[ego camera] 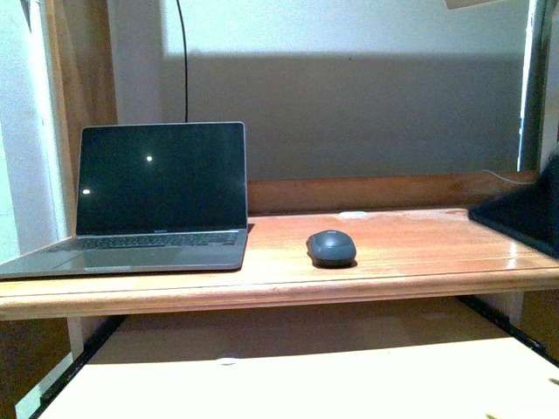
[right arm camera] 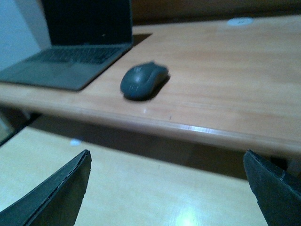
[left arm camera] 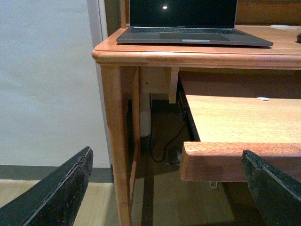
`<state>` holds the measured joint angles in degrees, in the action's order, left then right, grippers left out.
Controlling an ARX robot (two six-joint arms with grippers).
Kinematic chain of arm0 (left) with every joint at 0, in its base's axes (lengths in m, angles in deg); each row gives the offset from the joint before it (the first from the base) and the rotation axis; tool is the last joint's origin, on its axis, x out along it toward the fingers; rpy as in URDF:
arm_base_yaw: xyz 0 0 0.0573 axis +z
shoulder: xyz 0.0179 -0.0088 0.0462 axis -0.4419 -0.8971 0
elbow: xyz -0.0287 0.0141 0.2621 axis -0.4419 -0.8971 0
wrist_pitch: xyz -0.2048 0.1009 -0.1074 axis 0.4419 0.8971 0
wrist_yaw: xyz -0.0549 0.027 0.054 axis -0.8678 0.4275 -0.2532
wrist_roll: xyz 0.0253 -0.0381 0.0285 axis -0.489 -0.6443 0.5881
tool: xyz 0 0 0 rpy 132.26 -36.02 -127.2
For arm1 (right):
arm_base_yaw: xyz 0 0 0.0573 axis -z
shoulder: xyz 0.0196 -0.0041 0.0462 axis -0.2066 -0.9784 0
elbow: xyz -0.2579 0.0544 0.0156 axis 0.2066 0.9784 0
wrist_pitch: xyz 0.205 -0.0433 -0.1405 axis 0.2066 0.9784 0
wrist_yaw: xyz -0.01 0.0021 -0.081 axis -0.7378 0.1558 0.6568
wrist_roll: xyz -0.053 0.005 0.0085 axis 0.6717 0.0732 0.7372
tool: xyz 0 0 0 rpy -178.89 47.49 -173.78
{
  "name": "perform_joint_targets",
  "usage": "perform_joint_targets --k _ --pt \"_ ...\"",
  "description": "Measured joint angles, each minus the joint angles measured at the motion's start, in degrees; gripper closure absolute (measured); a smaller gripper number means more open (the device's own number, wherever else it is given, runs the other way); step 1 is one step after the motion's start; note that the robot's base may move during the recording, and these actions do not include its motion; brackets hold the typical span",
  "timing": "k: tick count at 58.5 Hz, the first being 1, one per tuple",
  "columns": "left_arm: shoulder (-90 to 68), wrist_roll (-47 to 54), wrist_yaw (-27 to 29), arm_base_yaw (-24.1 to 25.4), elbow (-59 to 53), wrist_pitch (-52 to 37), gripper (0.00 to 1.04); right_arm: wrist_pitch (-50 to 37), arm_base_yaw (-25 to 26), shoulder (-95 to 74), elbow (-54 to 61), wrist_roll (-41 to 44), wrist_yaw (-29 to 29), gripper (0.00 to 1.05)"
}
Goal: Place mouse
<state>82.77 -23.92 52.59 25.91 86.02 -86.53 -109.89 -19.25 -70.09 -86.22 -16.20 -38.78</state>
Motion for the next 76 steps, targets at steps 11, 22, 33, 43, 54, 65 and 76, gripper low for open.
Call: perform_joint_targets --k 11,22,33,43,54,65,76 --pt "0.0 0.0 -0.02 0.0 0.0 0.0 0.08 -5.88 5.77 3.76 13.03 5.64 -12.0 0.07" --pt "0.0 0.0 0.0 0.0 0.0 0.0 0.08 -9.94 10.27 3.72 20.74 8.41 -21.2 0.07" --pt "0.0 0.0 0.0 0.0 0.0 0.0 0.08 -7.34 10.84 1.4 23.41 14.38 -23.93 0.07" --pt "0.0 0.0 -0.02 0.0 0.0 0.0 0.08 -8.15 8.09 -1.51 24.09 17.81 -23.28 0.07" --pt "0.0 0.0 -0.02 0.0 0.0 0.0 0.08 -13.75 3.65 -7.08 23.65 17.62 -17.75 0.07" --pt "0.0 0.0 0.0 0.0 0.0 0.0 0.08 -17.51 -1.51 -13.2 19.3 15.08 -9.73 0.07" --pt "0.0 0.0 -0.02 0.0 0.0 0.0 0.08 -19.74 -8.37 -22.62 9.6 11.13 2.95 0.07"
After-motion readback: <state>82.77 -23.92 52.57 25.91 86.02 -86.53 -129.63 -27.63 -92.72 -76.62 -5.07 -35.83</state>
